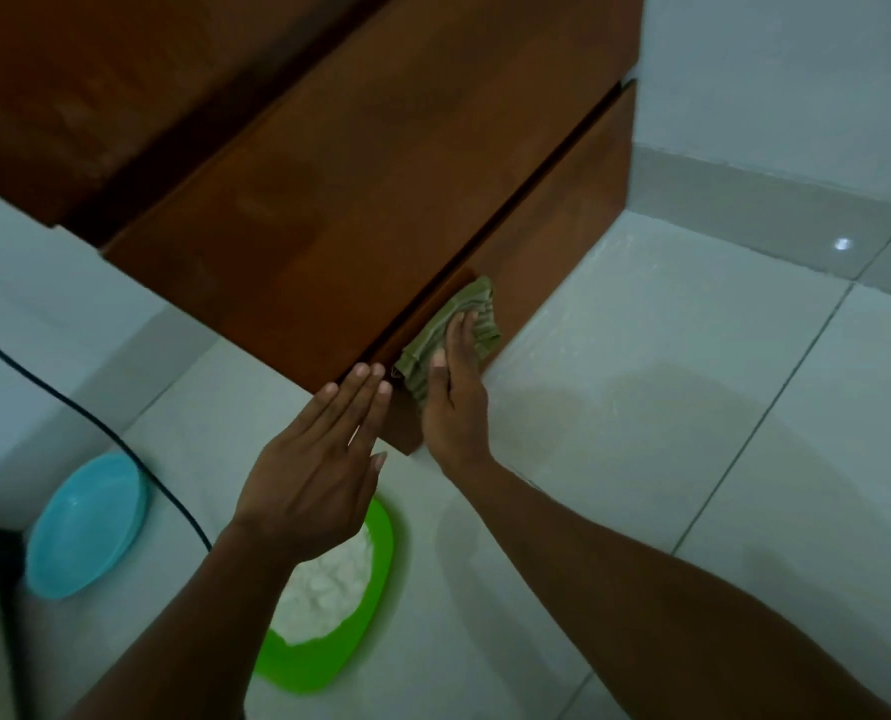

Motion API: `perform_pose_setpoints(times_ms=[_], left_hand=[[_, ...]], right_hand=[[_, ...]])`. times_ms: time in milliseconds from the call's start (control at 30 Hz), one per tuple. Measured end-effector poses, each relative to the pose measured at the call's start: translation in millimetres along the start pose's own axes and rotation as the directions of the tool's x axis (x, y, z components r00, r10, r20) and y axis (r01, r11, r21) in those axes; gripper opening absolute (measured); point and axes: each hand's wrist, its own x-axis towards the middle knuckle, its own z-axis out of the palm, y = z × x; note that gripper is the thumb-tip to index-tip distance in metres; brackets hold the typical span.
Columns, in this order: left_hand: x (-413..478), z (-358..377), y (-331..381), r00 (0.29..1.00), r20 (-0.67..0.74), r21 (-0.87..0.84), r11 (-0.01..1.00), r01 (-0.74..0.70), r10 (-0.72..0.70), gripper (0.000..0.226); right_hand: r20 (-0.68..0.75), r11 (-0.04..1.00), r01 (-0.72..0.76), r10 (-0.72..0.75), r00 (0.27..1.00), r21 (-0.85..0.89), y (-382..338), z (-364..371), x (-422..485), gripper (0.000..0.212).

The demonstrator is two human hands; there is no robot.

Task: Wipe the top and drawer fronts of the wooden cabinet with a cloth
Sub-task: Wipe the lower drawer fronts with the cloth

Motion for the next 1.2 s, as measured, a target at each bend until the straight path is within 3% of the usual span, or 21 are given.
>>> perform_pose_setpoints(times_ms=[367,600,967,1100,1200], left_hand=[[59,10,9,0.997,-0.068,-0.073,0.996,-0.051,0.046,0.064],[124,10,15,0.987,-0.102,-0.049,0.991,-0.128,0.123,0.064],[212,-3,36,0.988,-0.101,-0.041,0.991,-0.125,0.12,0.065],[212,-4,36,0.989,-0.065,-0.031,0.991,-0.133,0.13,0.068],[211,-6,37,0.992,-0.04,-0.034,0.992,-0.125,0.123,0.068]], right_hand=[[-0.096,0.997,-0.026,0.019,0.995,-0.073,25,-4,65,0.062],[-0.182,0.993,-0.097,0.083,0.98,-0.068,43,-55,149,0.057],[-0.227,0.967,-0.25,0.232,0.946,-0.056,55,-135,254,0.056],[-0.256,0.931,-0.365,0.353,0.9,0.003,49,-143,264,0.057],[-0.328,0.874,-0.463,0.484,0.811,0.146,36,-146,265,0.057]])
